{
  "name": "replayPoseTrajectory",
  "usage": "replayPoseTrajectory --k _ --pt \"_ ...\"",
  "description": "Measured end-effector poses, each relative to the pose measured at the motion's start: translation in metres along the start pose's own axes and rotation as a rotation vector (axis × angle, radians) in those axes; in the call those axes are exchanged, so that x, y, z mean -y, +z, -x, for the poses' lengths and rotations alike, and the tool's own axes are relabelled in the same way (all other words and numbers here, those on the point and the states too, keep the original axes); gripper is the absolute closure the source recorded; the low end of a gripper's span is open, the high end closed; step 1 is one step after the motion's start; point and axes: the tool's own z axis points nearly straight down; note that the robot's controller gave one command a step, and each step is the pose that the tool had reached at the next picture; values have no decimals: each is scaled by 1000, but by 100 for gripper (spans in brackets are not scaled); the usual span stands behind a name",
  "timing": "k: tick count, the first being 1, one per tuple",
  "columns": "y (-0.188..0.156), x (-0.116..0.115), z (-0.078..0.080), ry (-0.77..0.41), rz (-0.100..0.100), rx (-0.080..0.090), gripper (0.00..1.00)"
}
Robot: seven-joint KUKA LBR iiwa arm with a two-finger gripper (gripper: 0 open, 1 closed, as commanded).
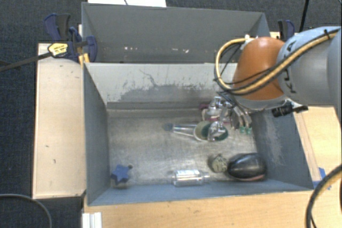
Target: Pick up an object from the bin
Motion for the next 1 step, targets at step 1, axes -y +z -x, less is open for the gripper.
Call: replayPoseTrajectory --k 1 --pt "-168 -3 3 -173 1 -8 100"
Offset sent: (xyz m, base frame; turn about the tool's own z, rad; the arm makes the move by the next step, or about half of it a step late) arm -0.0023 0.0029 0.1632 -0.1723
